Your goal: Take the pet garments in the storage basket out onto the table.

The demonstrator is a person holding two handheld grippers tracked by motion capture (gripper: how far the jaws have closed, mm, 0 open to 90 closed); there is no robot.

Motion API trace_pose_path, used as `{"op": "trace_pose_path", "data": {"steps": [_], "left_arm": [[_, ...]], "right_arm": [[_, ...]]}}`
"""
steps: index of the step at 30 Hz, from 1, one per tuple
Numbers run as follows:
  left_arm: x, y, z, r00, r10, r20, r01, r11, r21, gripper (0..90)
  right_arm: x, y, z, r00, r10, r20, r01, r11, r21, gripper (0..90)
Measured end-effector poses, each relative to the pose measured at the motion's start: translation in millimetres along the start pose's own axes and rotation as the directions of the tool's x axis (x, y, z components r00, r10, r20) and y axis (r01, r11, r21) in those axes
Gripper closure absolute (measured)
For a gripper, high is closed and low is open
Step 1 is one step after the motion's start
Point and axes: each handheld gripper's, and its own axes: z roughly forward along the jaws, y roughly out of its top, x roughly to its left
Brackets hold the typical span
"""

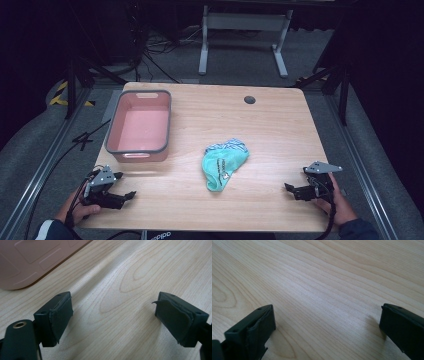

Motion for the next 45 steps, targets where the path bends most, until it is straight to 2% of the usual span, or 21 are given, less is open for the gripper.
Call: {"op": "trace_pose_path", "data": {"steps": [45], "left_arm": [[-0.7, 0.2, 0.2, 0.9999, -0.009, -0.007, 0.009, 1.0, 0.004, 13.6]], "right_arm": [[0.0, 0.0, 0.0, 1.0, 0.0, 0.001, 0.0, 1.0, 0.0, 0.7]]}}
